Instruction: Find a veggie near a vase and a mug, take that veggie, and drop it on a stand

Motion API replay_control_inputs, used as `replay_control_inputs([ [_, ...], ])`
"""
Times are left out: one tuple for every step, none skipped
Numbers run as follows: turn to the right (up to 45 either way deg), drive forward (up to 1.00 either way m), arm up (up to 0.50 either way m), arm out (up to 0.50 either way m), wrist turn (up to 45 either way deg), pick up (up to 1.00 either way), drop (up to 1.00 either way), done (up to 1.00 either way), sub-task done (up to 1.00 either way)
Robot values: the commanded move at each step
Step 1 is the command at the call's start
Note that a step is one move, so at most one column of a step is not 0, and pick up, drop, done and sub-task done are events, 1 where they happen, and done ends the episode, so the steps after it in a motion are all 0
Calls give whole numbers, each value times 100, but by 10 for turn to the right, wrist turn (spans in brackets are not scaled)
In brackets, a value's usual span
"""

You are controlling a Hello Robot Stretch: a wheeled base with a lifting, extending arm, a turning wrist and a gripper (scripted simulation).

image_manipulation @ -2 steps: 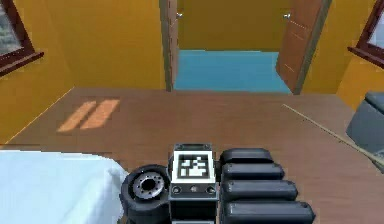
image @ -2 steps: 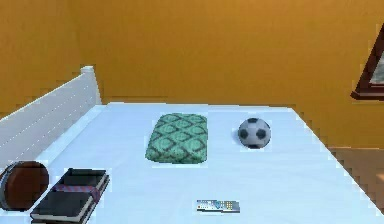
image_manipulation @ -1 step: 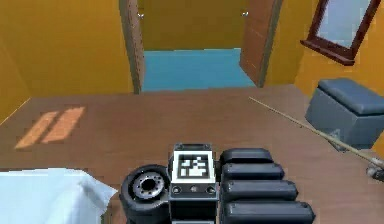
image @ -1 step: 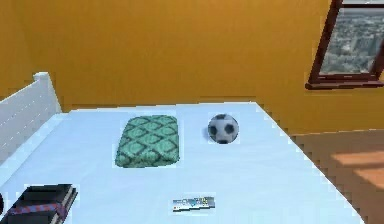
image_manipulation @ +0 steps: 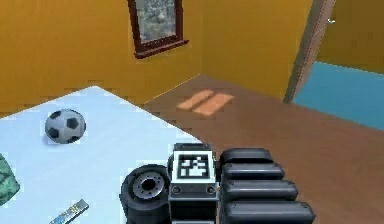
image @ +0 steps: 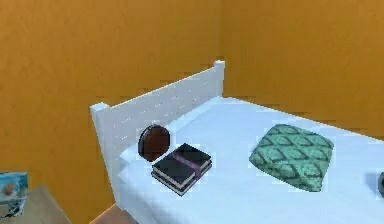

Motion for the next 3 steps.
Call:
replay_control_inputs([
  [-450,0,0,0,0,0,0,0,0],
  [-450,0,0,0,0,0,0,0,0],
  [-210,0,0,0,0,0,0,0,0],
])
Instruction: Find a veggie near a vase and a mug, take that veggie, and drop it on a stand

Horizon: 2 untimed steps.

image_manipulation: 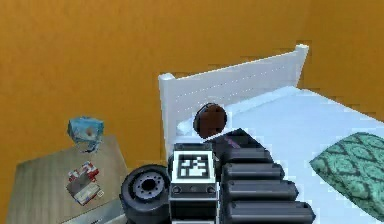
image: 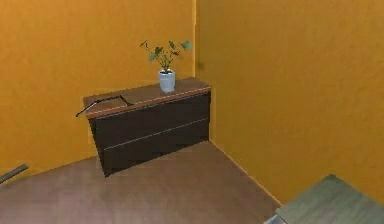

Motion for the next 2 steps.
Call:
replay_control_inputs([
  [0,55,0,0,0,0,0,0,0],
  [150,0,0,0,0,0,0,0,0],
])
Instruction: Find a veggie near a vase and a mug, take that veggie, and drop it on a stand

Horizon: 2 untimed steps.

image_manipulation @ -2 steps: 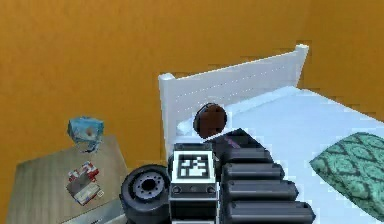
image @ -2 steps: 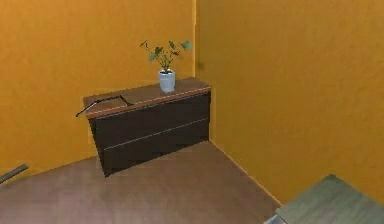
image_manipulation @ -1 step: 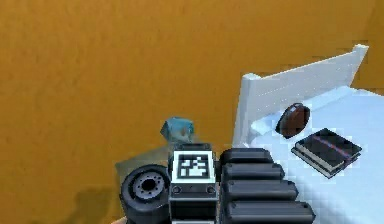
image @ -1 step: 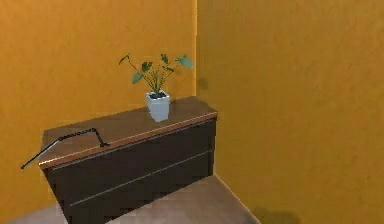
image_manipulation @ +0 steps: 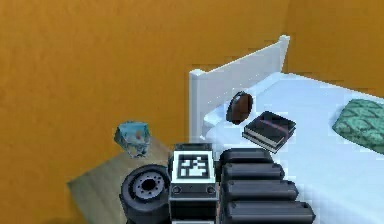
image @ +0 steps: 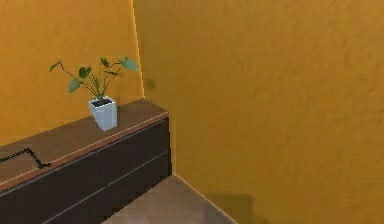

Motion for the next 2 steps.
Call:
replay_control_inputs([
  [0,15,0,0,0,0,0,0,0],
  [390,0,0,0,0,0,0,0,0],
])
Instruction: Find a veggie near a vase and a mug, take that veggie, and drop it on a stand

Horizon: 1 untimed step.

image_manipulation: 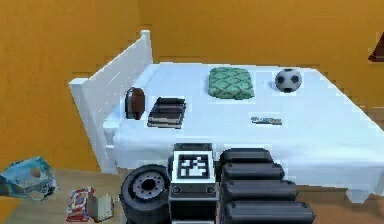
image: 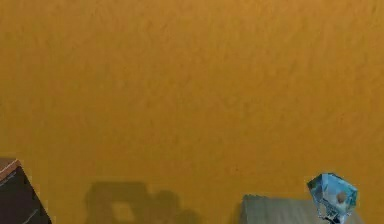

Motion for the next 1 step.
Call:
replay_control_inputs([
  [0,40,0,0,0,0,0,0,0],
])
